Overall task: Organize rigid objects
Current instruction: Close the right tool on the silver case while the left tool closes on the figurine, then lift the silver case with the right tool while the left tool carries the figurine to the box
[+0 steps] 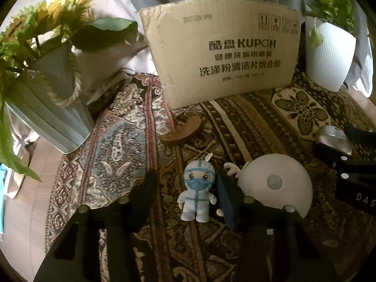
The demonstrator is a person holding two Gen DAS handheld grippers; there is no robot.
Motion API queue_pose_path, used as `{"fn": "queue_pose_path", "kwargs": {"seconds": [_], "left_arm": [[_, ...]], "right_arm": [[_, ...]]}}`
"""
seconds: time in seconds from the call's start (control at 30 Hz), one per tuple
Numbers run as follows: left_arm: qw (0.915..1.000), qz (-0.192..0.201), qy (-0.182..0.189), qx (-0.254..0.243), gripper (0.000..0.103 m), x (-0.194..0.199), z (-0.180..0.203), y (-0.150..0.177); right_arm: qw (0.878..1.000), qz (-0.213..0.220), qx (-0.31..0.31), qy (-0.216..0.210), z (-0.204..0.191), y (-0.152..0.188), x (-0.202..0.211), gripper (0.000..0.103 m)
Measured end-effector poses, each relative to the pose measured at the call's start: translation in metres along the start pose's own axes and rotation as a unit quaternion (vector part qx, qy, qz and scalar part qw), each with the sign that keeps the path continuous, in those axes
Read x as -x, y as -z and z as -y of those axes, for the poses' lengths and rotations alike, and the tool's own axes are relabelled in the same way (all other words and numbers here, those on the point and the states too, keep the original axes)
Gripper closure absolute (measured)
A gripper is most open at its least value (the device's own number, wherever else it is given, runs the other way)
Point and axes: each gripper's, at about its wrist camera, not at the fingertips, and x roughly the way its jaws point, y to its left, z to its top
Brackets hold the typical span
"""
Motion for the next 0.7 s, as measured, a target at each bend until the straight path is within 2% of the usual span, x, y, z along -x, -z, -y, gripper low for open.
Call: {"fn": "queue_pose_path", "kwargs": {"seconds": [0.13,0.2,0.5,0.7], "left_arm": [[0.9999,0.000,0.014,-0.001,0.064,-0.002,0.000,0.000],[0.9997,-0.002,0.023,-0.003,0.073,-0.003,0.002,0.000],[0.9996,0.009,0.027,-0.003,0.076,0.008,0.004,-0.001],[0.9993,0.025,0.026,0.013,0.076,0.025,0.002,-0.004]], "right_arm": [[1.000,-0.013,0.003,-0.007,-0.001,0.001,-0.006,0.032],[1.000,-0.019,0.003,-0.014,0.000,0.001,-0.009,0.039],[1.000,-0.016,0.007,-0.025,0.001,0.003,-0.008,0.039],[0.999,0.007,0.021,-0.034,-0.001,0.001,0.008,0.039]]}}
